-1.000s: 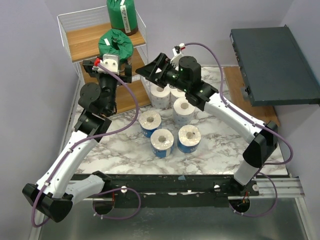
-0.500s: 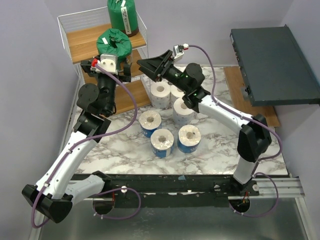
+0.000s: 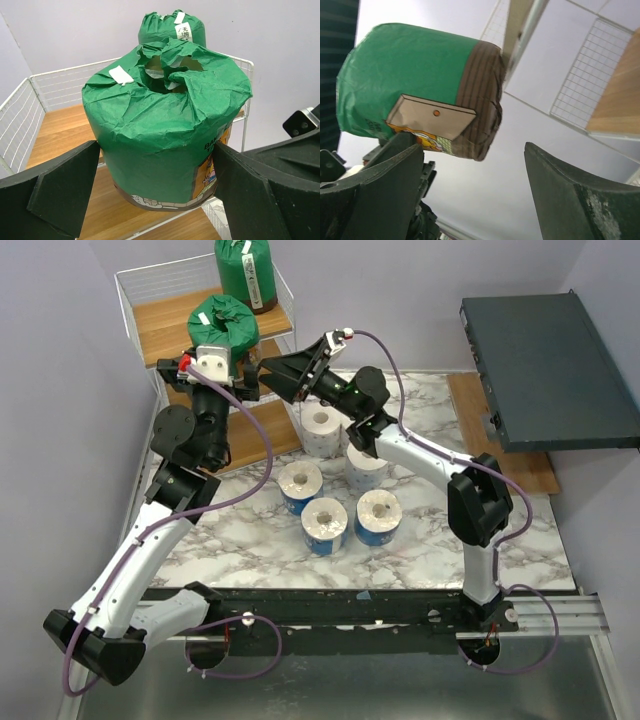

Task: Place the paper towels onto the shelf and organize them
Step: Place the paper towel on the shelf.

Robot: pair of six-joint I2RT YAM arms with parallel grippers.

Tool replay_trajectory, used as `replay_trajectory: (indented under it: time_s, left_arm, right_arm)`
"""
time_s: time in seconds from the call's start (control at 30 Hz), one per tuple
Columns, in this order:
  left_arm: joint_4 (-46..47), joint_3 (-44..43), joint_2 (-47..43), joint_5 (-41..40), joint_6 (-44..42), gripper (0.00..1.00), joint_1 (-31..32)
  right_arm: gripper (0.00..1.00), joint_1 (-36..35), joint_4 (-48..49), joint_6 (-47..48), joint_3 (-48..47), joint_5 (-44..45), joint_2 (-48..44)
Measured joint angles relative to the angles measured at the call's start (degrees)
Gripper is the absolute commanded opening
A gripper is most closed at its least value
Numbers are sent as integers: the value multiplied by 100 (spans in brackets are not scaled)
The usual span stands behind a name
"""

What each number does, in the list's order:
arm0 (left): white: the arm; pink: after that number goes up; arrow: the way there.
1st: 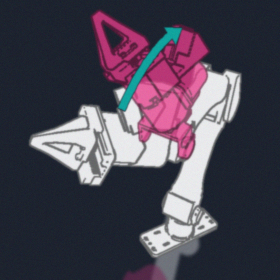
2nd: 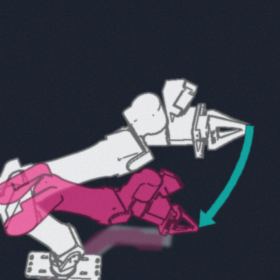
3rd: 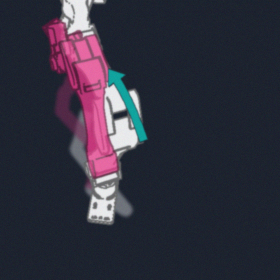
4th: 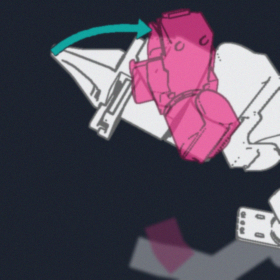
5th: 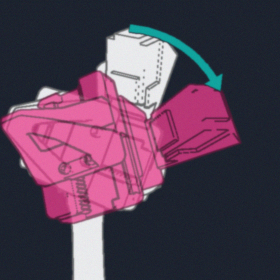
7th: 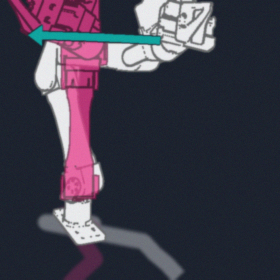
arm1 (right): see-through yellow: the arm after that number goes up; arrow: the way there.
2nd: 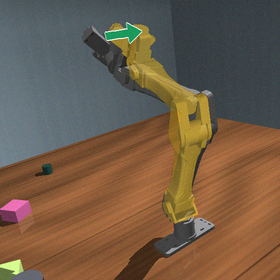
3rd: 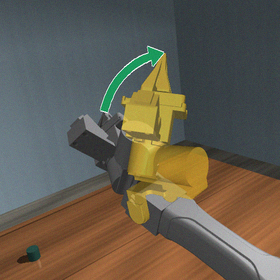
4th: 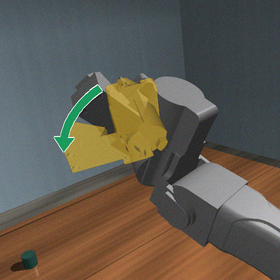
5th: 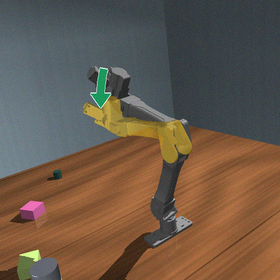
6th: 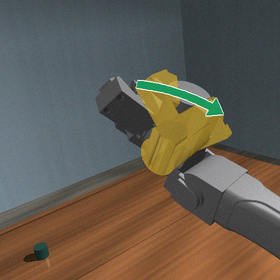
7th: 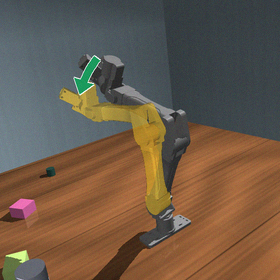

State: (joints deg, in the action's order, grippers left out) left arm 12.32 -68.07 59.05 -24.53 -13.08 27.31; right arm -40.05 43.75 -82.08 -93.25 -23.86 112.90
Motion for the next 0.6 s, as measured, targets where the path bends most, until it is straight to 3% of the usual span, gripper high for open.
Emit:
replay_trajectory:
  time_s: [0.6]
  left_arm:
    - [-85, -192, 96, -61, -68, 99, -20]
  right_arm:
    - [82, -127, 1014, -1108, -1106, -310, 957]
